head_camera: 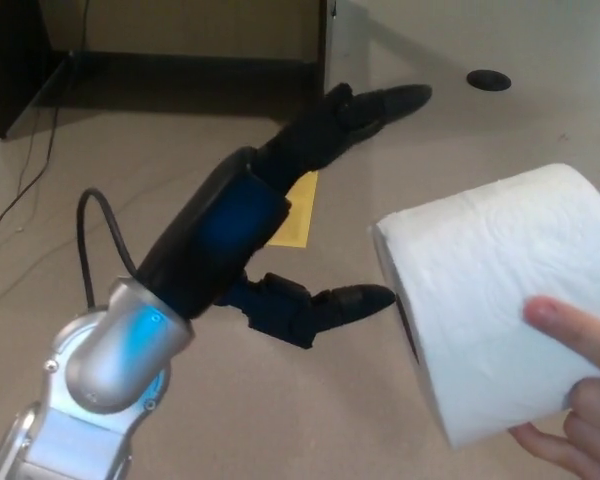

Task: A person is holding a toilet paper roll and the robot extends its left hand to grab the roll by inserting its thumb into the gap in the middle and brings its hand down by its side. Then it extends its arm again to hand the toilet paper roll back to the person.

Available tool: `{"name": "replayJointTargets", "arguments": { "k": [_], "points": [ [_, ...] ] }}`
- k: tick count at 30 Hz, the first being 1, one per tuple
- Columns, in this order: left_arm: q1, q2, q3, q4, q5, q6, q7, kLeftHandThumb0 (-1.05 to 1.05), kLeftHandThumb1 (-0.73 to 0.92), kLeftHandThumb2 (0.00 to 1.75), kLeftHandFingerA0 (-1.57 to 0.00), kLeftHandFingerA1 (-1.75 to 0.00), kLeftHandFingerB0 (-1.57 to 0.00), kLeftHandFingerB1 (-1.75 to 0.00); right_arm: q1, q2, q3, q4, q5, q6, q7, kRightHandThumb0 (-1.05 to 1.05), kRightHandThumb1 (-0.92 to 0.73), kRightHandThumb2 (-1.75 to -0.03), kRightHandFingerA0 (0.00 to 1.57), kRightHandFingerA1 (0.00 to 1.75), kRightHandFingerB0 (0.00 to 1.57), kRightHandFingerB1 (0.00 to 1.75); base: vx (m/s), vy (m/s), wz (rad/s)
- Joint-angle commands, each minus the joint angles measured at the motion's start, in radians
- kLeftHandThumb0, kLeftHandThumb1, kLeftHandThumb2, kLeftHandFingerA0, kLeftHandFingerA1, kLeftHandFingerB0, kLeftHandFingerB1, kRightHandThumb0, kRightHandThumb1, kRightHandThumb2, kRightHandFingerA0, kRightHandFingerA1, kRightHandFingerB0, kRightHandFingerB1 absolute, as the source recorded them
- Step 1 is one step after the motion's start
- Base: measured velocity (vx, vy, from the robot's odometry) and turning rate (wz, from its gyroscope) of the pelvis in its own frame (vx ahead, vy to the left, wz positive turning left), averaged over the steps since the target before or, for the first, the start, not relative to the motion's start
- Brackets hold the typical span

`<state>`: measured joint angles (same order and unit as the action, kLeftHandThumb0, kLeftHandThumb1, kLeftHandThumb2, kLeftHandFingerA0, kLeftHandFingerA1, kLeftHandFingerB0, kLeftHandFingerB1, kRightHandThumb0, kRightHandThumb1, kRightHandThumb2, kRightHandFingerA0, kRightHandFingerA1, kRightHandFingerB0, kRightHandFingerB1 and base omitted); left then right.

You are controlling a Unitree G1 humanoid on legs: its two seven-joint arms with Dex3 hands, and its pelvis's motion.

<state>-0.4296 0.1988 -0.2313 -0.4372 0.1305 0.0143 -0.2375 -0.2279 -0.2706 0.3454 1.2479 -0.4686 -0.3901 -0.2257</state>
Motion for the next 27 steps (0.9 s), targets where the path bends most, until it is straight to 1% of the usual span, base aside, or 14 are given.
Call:
{"name": "replayJointTargets", "arguments": {
  "k": [1,4,8,11,13,15,21,23,25,27],
  "points": [
    [0.011,0.001,-0.023,0.009,0.076,-0.048,0.019,-0.22,0.24,0.81,-0.08,-0.51,-0.07,-0.49,-0.012,-0.004,-0.003,0.001,-0.002,-0.007,-0.01,-0.36,-0.69,-0.61,0.61,0.53,0.55,0.44,0.0,0.0,0.0],
    [0.011,0.003,-0.038,0.013,0.089,-0.059,0.014,-0.21,0.22,0.8,-0.09,-0.51,-0.07,-0.5,-0.015,-0.002,-0.006,0.001,0.002,-0.015,-0.011,-0.35,-0.68,-0.6,0.63,0.54,0.56,0.45,0.0,0.0,0.0],
    [0.019,0.002,-0.061,0.002,0.095,-0.028,-0.006,-0.21,0.22,0.8,-0.08,-0.51,-0.07,-0.5,-0.022,-0.004,-0.008,0.001,0.003,-0.005,-0.006,-0.36,-0.69,-0.6,0.59,0.53,0.55,0.44,0.0,0.0,0.0],
    [0.025,-0.001,-0.07,0.009,0.104,-0.038,0.0,-0.21,0.21,0.79,-0.08,-0.51,-0.06,-0.5,-0.021,-0.004,-0.009,0.001,0.003,-0.01,-0.008,-0.35,-0.68,-0.6,0.61,0.53,0.55,0.45,0.0,0.0,0.0],
    [0.024,-0.002,-0.072,0.012,0.106,-0.045,0.002,-0.2,0.21,0.79,-0.08,-0.51,-0.07,-0.5,-0.021,-0.004,-0.012,0.003,0.007,-0.015,-0.002,-0.36,-0.68,-0.6,0.6,0.52,0.53,0.45,0.0,0.0,0.0],
    [0.013,-0.004,-0.072,0.011,0.108,-0.034,-0.004,-0.2,0.22,0.8,-0.08,-0.51,-0.06,-0.5,-0.029,-0.003,-0.01,0.005,0.002,-0.006,-0.004,-0.36,-0.69,-0.6,0.6,0.52,0.55,0.45,0.0,0.0,0.0],
    [0.013,-0.038,-0.079,0.023,0.124,-0.05,0.021,-0.2,0.23,0.8,-0.08,-0.51,-0.07,-0.5,-0.025,-0.004,-0.011,0.004,0.003,-0.009,-0.008,-0.36,-0.69,-0.6,0.61,0.52,0.55,0.45,0.0,0.0,0.0],
    [0.01,-0.064,-0.088,0.033,0.139,-0.067,0.043,-0.19,0.24,0.81,-0.09,-0.51,-0.08,-0.5,-0.023,-0.005,-0.006,0.004,-0.003,-0.012,-0.015,-0.37,-0.69,-0.61,0.61,0.53,0.55,0.45,0.0,0.0,0.0],
    [0.002,-0.084,-0.098,0.034,0.153,-0.056,0.05,-0.2,0.25,0.82,-0.09,-0.51,-0.09,-0.5,-0.022,-0.004,-0.009,0.006,0.0,-0.013,-0.014,-0.36,-0.69,-0.6,0.62,0.51,0.55,0.45,0.0,0.0,0.0],
    [-0.011,-0.112,-0.109,0.041,0.163,-0.054,0.06,-0.2,0.27,0.83,-0.11,-0.51,-0.1,-0.51,-0.022,-0.005,-0.008,0.004,-0.001,-0.011,-0.013,-0.37,-0.68,-0.6,0.6,0.51,0.53,0.44,0.0,0.0,0.0]
  ]
}}
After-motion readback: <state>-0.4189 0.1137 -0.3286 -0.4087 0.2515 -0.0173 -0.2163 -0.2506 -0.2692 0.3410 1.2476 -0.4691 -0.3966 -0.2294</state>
